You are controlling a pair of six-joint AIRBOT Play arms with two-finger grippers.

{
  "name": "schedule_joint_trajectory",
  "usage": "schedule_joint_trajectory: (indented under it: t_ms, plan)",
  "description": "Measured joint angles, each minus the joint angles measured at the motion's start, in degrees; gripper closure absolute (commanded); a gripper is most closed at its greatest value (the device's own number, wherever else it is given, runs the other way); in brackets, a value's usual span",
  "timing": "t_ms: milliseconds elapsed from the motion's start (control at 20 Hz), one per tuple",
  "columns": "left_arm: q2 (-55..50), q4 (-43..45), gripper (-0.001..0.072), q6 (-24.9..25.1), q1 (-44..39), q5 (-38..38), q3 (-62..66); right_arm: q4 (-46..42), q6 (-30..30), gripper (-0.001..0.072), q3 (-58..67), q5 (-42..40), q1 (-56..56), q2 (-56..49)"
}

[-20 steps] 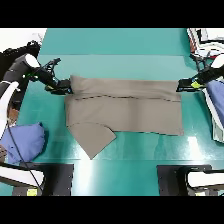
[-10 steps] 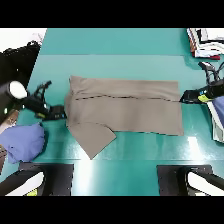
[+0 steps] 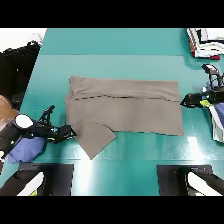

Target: Fold the shirts.

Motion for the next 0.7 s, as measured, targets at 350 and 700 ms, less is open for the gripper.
schedule_joint_trajectory:
  t_ms: [350, 700]
  plan:
    - [0.22, -5.51, 0.0682, 2.99, 0.00, 9.09, -3.23, 3.61, 0.02, 0.0266, -0.15, 0.94, -1.03, 0.26]
    - [0.42, -9.42, 0.0683, 7.96, -0.04, 6.91, 0.83, 5.14, -1.20, 0.0266, -1.51, 8.00, -12.26, 0.28]
